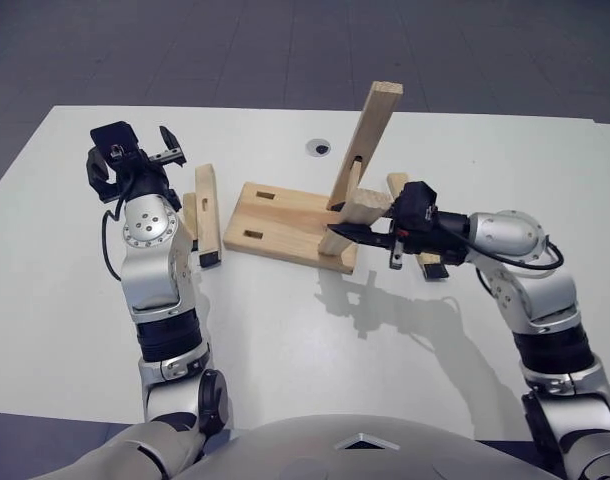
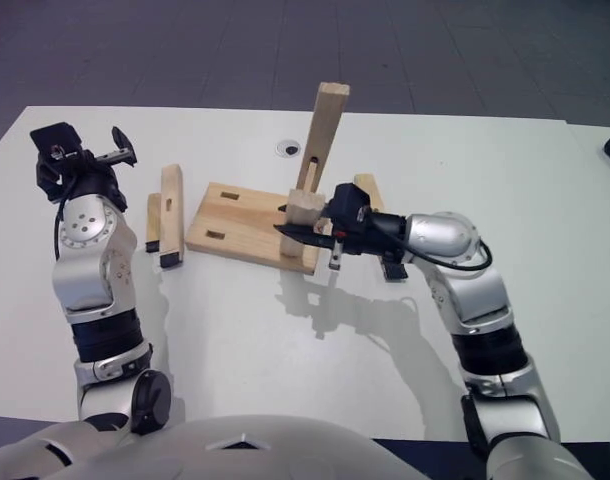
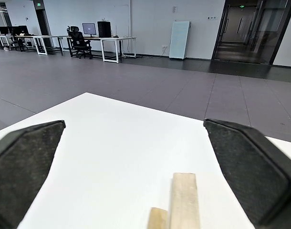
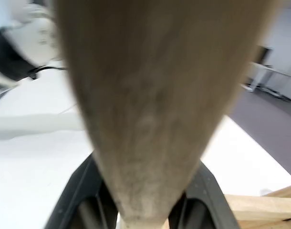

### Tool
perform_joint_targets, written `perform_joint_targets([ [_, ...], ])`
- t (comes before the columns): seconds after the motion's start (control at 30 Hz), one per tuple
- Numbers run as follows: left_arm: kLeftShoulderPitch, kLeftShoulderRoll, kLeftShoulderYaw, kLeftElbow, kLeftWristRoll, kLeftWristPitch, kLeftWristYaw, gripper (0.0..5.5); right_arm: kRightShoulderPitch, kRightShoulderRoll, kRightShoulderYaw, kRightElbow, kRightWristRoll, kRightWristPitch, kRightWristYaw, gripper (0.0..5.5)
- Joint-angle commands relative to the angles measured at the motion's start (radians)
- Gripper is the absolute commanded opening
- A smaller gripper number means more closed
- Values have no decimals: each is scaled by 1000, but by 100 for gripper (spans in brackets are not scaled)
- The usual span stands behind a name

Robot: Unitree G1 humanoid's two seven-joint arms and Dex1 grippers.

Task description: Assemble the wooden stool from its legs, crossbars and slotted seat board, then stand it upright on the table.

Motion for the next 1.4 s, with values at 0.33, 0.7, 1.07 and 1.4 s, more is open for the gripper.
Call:
perform_joint_targets([
  [0.33,-9,59,11,15,9,5,-15,540,-362,-91,-236,144,182,100,47,246],
  [0.7,-42,164,166,1,0,0,20,540,-318,303,-25,-136,91,271,-640,419],
  [1.07,-53,95,120,4,-4,-5,51,540,-325,727,216,482,-121,597,-919,536],
  [1.4,-44,33,69,8,-2,-3,58,540,-433,741,171,721,-205,492,-879,536],
])
